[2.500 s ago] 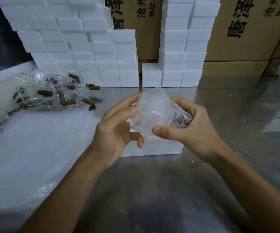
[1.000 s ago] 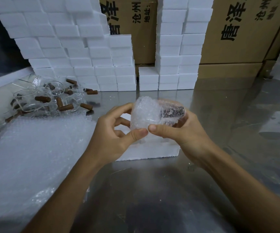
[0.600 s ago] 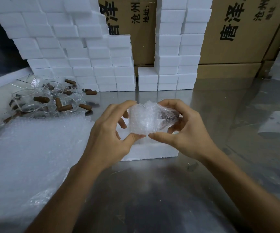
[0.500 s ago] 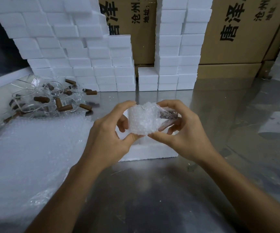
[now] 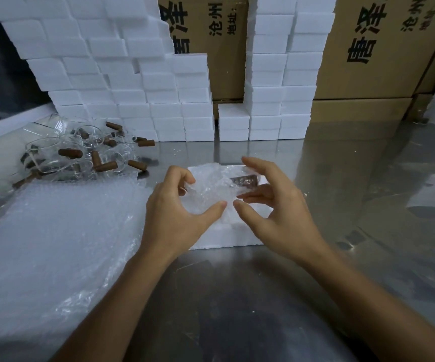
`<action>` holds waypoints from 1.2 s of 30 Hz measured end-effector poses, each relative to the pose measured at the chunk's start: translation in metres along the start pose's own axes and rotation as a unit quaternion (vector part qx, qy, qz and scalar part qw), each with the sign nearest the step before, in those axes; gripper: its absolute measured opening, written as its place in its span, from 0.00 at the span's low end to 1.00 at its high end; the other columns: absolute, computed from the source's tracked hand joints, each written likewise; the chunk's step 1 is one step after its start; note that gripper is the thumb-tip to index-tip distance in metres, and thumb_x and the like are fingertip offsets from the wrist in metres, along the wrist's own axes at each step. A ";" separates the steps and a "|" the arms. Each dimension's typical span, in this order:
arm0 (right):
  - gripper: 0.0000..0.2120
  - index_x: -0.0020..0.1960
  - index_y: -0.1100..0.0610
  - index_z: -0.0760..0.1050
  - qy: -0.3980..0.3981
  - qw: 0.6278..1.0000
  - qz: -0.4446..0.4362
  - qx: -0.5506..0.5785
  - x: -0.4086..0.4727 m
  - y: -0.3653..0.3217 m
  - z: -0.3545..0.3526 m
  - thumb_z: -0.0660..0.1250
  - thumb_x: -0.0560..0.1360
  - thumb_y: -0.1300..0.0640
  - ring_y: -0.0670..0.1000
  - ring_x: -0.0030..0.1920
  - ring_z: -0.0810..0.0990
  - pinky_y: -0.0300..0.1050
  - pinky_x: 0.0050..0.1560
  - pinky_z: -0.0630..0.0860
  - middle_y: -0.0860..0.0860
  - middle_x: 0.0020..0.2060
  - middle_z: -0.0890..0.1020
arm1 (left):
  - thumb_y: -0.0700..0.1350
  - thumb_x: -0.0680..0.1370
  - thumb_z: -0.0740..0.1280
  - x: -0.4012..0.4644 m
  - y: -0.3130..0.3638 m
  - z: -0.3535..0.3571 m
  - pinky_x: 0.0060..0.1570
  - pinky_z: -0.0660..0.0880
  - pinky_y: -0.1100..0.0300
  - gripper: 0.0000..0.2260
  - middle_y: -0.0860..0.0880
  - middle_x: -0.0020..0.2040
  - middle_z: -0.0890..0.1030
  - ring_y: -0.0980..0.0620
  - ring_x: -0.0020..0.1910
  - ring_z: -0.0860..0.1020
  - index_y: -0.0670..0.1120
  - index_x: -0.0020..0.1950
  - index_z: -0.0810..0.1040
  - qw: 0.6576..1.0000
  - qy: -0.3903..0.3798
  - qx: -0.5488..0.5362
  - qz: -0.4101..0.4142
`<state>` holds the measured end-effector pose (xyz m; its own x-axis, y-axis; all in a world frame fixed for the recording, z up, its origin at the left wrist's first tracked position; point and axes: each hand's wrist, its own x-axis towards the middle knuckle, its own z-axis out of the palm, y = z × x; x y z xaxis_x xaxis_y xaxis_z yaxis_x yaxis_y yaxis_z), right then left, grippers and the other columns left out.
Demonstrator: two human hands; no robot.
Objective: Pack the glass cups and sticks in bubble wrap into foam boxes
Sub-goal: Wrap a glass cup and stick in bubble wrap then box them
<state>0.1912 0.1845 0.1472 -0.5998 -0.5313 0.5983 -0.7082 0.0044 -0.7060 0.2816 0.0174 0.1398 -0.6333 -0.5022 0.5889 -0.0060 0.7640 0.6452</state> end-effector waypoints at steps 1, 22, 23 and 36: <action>0.26 0.69 0.45 0.70 0.015 0.999 0.028 0.034 0.000 -0.001 0.001 0.73 0.75 0.60 0.43 0.50 0.83 0.32 0.52 0.78 0.40 0.58 0.78 | 0.60 0.64 0.78 0.000 -0.001 0.001 0.44 0.72 0.63 0.24 0.60 0.45 0.73 0.55 0.46 0.74 0.57 0.48 0.67 1.000 -0.005 0.012 -0.004; 0.10 0.57 0.43 0.79 -0.019 0.993 0.107 -0.054 0.004 0.012 -0.003 0.70 0.77 0.47 0.36 0.54 0.81 0.53 0.63 0.76 0.38 0.47 0.85 | 0.60 0.67 0.75 -0.002 -0.010 0.004 0.55 0.68 0.57 0.29 0.56 0.55 0.67 0.52 0.58 0.68 0.51 0.62 0.70 0.988 -0.110 0.102 -0.028; 0.09 0.57 0.44 0.79 -0.027 0.992 0.118 -0.031 0.004 0.015 -0.003 0.71 0.77 0.50 0.36 0.53 0.82 0.51 0.60 0.78 0.40 0.47 0.85 | 0.62 0.66 0.73 -0.002 -0.010 0.003 0.55 0.69 0.57 0.28 0.56 0.54 0.68 0.52 0.57 0.68 0.51 0.60 0.70 0.990 -0.108 0.090 -0.029; 0.11 0.56 0.51 0.83 -0.029 0.985 0.071 -0.158 0.002 0.024 -0.004 0.73 0.75 0.51 0.40 0.52 0.78 0.34 0.57 0.74 0.42 0.52 0.82 | 0.73 0.63 0.69 0.000 -0.010 0.006 0.58 0.64 0.62 0.39 0.58 0.58 0.66 0.57 0.63 0.65 0.51 0.67 0.74 0.991 -0.109 0.070 -0.042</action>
<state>0.1718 0.1874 0.1334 -0.6849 -0.5538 0.4736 -0.7051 0.3398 -0.6224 0.2769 0.0125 0.1305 -0.7780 -0.4790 0.4065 -0.1633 0.7790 0.6054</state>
